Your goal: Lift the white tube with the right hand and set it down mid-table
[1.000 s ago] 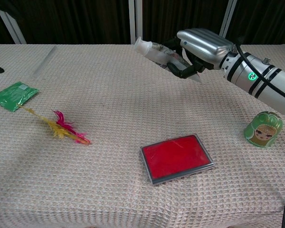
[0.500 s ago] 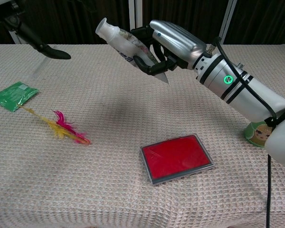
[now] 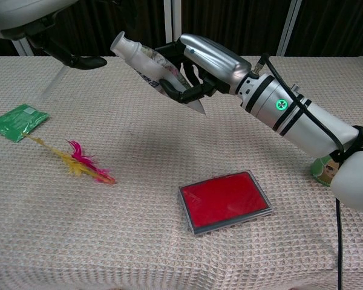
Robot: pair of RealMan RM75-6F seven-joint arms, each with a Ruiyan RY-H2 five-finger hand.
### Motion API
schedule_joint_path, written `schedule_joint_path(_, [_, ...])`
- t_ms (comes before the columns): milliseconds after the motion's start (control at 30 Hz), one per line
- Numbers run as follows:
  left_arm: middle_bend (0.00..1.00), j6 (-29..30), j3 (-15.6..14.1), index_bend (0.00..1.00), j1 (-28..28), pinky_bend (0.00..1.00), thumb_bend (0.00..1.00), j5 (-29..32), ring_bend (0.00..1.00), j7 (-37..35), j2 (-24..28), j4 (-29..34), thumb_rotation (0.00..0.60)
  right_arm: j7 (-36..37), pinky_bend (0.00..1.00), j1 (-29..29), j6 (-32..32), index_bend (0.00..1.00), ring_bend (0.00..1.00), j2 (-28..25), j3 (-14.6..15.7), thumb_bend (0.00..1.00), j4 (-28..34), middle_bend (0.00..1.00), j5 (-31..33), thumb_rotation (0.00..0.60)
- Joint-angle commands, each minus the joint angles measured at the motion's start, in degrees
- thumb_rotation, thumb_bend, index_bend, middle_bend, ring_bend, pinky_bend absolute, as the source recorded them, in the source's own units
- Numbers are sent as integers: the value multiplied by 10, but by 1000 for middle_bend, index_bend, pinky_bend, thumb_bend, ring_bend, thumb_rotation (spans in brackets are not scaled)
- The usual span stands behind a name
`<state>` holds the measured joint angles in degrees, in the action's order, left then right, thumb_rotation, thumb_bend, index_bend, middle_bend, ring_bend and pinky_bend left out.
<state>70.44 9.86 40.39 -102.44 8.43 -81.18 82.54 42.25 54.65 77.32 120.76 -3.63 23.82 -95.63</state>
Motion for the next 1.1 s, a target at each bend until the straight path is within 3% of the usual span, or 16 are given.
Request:
schedule_joint_path(33, [249,9,-2,366,6,213,284,-3,195,-8,-8,-10,600,1,794,1,0,951,649,1,2,793,0,730,0,600])
schedule_joint_path(500, [248,13,-13,393,18,213,309,8,195,0,-8,-17,600,6,800,3,7,955,655,-2,6,788,6,737,2,600])
schedule_joint_path(1100, [249,28,-21,500,21,214,308,20,195,2,-15,-16,600,7,805,-2,11,963,657,-1,11,789,8,742,3,600])
